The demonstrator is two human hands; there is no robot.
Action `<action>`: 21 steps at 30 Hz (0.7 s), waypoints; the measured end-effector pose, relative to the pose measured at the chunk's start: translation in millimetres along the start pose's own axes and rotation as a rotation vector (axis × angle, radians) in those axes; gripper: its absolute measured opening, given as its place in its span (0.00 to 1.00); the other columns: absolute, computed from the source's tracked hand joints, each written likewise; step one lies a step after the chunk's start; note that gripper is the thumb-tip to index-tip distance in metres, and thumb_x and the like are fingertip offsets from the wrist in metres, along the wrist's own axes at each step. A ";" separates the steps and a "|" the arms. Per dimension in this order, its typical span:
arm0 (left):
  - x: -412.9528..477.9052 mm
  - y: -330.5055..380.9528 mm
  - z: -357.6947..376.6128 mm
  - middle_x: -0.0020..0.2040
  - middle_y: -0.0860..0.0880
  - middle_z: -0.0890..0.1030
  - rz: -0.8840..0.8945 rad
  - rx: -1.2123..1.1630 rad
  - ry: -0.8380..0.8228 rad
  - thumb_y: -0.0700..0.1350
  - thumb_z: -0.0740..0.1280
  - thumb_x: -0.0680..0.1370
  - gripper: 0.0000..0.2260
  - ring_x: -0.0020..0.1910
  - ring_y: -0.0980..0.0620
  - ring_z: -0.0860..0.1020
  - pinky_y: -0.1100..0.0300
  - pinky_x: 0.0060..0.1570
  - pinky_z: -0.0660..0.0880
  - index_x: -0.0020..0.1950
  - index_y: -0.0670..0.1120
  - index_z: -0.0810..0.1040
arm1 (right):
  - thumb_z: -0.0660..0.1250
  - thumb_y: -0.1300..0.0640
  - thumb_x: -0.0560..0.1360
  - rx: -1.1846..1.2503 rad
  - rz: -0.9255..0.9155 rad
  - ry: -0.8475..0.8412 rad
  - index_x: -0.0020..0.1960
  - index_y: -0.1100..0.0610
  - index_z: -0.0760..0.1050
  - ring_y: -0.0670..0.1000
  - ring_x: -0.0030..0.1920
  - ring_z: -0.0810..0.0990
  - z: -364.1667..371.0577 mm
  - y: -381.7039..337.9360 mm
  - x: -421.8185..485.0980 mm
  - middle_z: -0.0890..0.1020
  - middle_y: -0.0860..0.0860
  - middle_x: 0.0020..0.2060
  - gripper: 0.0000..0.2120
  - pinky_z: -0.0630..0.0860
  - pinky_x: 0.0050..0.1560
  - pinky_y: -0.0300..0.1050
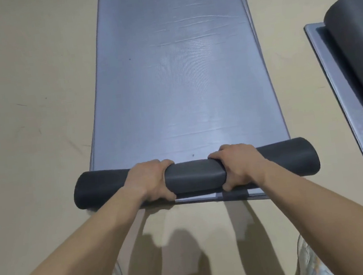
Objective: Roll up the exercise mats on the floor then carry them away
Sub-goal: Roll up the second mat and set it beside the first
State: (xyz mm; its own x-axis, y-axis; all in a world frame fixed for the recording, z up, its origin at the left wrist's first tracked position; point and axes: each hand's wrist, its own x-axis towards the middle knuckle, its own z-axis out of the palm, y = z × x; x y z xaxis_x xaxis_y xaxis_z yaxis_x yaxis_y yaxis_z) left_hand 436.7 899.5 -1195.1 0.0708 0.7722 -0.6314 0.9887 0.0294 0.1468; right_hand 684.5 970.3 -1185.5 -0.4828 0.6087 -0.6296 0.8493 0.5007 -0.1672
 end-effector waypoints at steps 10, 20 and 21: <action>-7.6 -8.1 -14.4 0.71 0.53 0.70 -0.020 -0.091 0.123 0.71 0.76 0.63 0.49 0.68 0.47 0.71 0.47 0.66 0.73 0.79 0.57 0.64 | 0.75 0.31 0.57 -0.044 0.108 0.146 0.71 0.39 0.63 0.55 0.60 0.76 13.1 3.8 -12.6 0.74 0.46 0.61 0.46 0.68 0.65 0.58; 33.8 -30.0 -28.3 0.64 0.54 0.77 0.066 0.054 0.244 0.78 0.71 0.58 0.50 0.59 0.48 0.77 0.50 0.60 0.73 0.75 0.59 0.65 | 0.78 0.30 0.56 -0.208 0.032 0.493 0.79 0.52 0.61 0.60 0.70 0.70 16.1 18.0 -2.8 0.71 0.54 0.71 0.59 0.60 0.74 0.62; 39.7 -33.6 -32.4 0.66 0.53 0.76 0.069 0.050 0.222 0.79 0.70 0.58 0.50 0.61 0.47 0.76 0.50 0.61 0.73 0.76 0.58 0.64 | 0.79 0.30 0.54 -0.236 0.040 0.520 0.79 0.53 0.60 0.61 0.70 0.69 24.4 17.9 0.7 0.71 0.55 0.71 0.61 0.60 0.73 0.64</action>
State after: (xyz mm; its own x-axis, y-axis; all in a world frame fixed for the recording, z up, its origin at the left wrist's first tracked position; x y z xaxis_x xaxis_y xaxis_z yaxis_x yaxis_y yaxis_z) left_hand 402.0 949.8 -1200.5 0.1128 0.8920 -0.4377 0.9883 -0.0553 0.1420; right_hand 704.6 964.7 -1207.5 -0.5436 0.8227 -0.1662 0.8271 0.5587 0.0606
